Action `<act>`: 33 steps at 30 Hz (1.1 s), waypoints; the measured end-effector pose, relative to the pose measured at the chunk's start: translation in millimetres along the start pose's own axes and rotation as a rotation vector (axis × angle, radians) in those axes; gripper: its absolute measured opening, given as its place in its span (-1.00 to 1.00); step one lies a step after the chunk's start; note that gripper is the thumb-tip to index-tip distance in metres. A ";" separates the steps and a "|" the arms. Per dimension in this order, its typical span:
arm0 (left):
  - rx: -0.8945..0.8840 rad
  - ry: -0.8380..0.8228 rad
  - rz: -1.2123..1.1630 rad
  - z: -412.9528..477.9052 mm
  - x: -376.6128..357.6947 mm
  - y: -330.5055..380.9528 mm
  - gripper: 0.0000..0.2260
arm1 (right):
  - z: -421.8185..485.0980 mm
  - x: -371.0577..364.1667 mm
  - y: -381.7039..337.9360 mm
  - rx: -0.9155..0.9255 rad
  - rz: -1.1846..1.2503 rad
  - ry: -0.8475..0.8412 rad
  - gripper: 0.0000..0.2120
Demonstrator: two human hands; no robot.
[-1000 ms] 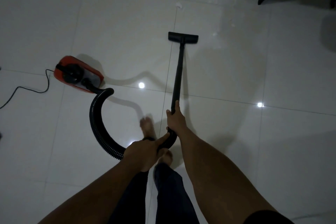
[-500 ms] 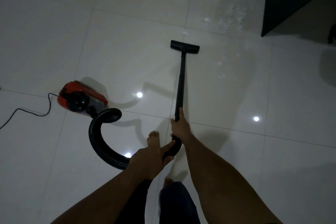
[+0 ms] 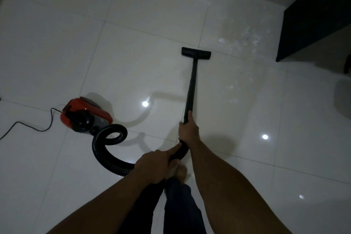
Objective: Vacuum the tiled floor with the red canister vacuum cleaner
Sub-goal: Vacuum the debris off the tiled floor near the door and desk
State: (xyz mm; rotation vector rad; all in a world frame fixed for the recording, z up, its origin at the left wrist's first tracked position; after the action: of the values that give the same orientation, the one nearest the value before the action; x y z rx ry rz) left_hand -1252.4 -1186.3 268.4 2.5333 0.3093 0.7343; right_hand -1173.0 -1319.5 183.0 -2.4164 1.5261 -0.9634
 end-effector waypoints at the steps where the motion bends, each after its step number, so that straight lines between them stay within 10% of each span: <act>1: -0.001 -0.005 -0.013 4.6 9.0 2.2 -0.50 | 6.2 3.3 -7.0 0.001 0.001 -0.013 -0.36; 33: -0.010 0.047 -0.063 297.2 342.7 63.0 -0.51 | 289.2 178.0 -329.2 0.008 -0.091 0.006 -0.34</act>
State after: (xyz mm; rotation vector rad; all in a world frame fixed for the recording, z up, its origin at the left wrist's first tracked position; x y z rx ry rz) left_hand -798.9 -1238.8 232.0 2.4884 0.3982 0.7697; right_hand -703.6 -1375.9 173.4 -2.4993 1.4223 -0.9918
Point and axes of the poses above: each hand's wrist, its own z-axis towards the middle knuckle, its own x-axis out of the back of the hand, y = z × x, the point moved 3 cm from there along z, towards the middle knuckle, and after that the axes turned 2 degrees about -y, right-handed, at the moved point
